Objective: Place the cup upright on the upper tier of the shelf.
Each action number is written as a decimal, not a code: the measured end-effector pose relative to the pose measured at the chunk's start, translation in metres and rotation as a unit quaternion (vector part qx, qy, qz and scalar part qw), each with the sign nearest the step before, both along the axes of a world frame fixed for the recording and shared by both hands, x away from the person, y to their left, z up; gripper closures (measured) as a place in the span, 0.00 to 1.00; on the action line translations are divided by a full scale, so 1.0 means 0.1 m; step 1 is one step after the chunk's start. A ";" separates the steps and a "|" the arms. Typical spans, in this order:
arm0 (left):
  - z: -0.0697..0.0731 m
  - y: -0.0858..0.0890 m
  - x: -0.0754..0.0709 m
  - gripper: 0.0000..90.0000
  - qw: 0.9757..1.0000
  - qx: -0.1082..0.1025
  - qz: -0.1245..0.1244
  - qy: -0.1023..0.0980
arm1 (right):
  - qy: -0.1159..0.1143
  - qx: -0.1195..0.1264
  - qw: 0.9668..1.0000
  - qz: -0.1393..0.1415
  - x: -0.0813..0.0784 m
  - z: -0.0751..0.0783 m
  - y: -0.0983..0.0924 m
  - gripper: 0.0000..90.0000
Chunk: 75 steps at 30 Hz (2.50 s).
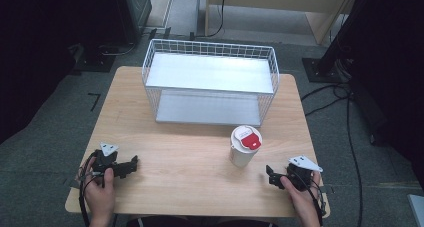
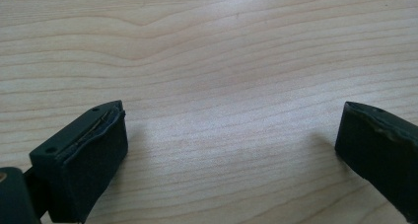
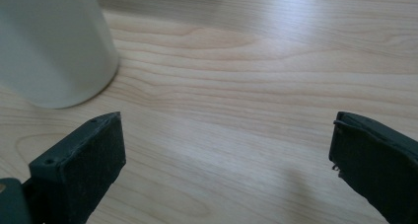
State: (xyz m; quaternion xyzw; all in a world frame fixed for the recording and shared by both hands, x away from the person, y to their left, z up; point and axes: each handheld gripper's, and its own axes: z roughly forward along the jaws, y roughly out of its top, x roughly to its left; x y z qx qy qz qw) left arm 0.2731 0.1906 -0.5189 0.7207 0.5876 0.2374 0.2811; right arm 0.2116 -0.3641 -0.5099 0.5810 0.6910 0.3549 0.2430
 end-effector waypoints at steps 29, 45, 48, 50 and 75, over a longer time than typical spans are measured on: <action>0.00 0.00 0.00 0.00 1.000 -0.001 0.000 0.000 | -0.048 0.039 0.993 0.100 0.09 0.14 0.81 0.03; 0.00 0.00 0.00 0.00 1.000 -0.001 0.000 0.001 | -0.112 0.090 0.988 0.048 0.27 0.12 0.98 0.06; 0.00 0.00 0.00 0.00 1.000 -0.001 0.000 0.001 | -0.131 0.097 0.986 0.045 0.30 0.12 0.99 0.07; 0.00 0.00 0.00 0.00 1.000 -0.001 0.000 0.000 | -0.143 0.098 0.984 0.045 0.32 0.13 1.01 0.07; 0.00 0.00 0.00 0.00 1.000 -0.001 0.000 0.000 | -0.192 0.094 0.977 0.019 0.37 0.10 1.12 0.06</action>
